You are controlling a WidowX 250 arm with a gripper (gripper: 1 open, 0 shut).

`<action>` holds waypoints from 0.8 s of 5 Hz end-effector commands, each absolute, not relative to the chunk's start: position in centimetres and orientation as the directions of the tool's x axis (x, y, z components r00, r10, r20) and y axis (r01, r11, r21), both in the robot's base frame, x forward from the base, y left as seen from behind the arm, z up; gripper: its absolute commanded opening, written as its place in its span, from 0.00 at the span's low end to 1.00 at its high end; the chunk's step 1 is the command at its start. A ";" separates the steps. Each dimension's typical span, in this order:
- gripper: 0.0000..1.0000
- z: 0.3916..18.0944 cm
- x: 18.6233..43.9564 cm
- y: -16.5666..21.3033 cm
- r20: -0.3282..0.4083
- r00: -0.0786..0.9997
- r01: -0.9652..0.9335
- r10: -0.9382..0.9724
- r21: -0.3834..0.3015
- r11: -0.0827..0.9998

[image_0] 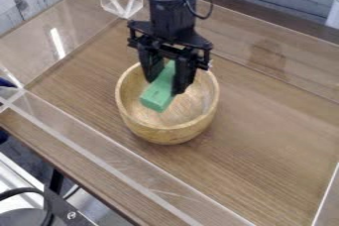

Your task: Remove the green block from inside the brown bowl and put it on the table

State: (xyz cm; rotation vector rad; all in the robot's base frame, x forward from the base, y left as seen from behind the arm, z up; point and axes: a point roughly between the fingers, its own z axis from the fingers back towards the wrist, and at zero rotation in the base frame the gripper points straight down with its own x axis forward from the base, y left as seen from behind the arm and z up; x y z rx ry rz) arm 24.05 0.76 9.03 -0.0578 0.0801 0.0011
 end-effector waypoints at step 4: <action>0.00 6.3 25.5 -11.3 -0.022 0.993 0.119 -0.119 -0.011 0.993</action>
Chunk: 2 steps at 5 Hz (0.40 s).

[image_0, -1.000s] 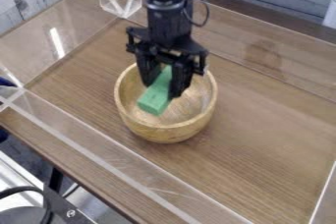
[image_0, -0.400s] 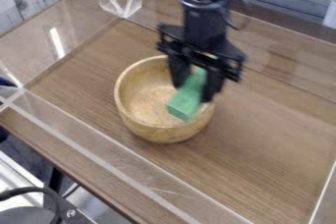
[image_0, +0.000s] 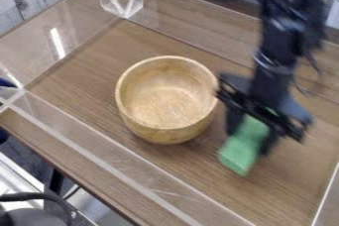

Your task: Remove the green block from inside the brown bowl and put it on the table

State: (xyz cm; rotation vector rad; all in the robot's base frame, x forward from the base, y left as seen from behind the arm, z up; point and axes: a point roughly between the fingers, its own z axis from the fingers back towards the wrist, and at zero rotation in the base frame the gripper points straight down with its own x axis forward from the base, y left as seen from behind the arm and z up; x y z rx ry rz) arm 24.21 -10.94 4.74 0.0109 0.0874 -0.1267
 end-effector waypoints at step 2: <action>0.00 5.3 26.8 -11.5 0.013 0.979 0.202 -0.202 -0.024 0.979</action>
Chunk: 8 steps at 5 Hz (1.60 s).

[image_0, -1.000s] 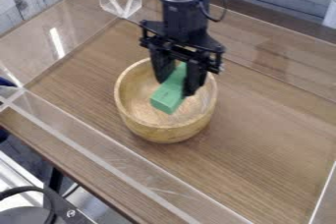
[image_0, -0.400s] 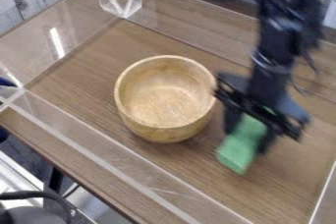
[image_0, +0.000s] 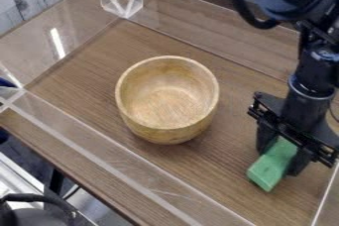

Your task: Remove the green block from inside the brown bowl and put it on the table

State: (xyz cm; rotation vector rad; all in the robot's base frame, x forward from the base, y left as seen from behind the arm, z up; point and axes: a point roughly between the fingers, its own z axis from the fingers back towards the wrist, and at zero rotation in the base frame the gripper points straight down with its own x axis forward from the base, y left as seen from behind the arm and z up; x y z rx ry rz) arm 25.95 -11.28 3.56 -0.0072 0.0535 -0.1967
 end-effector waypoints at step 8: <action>0.00 5.4 28.5 -9.7 0.044 0.956 0.292 -0.290 -0.057 0.955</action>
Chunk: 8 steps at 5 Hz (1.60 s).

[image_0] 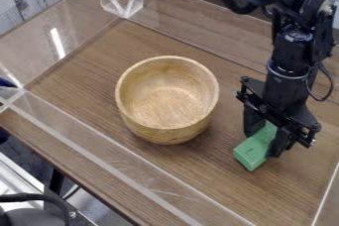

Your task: Remove the green block from inside the brown bowl and put it on the table

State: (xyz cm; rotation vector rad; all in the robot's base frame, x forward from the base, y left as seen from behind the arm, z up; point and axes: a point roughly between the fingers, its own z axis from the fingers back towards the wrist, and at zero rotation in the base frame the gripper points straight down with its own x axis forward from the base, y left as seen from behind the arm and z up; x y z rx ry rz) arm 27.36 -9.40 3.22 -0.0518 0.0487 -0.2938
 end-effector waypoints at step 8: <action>0.00 7.2 29.4 -9.7 0.076 0.945 0.318 -0.317 0.005 0.948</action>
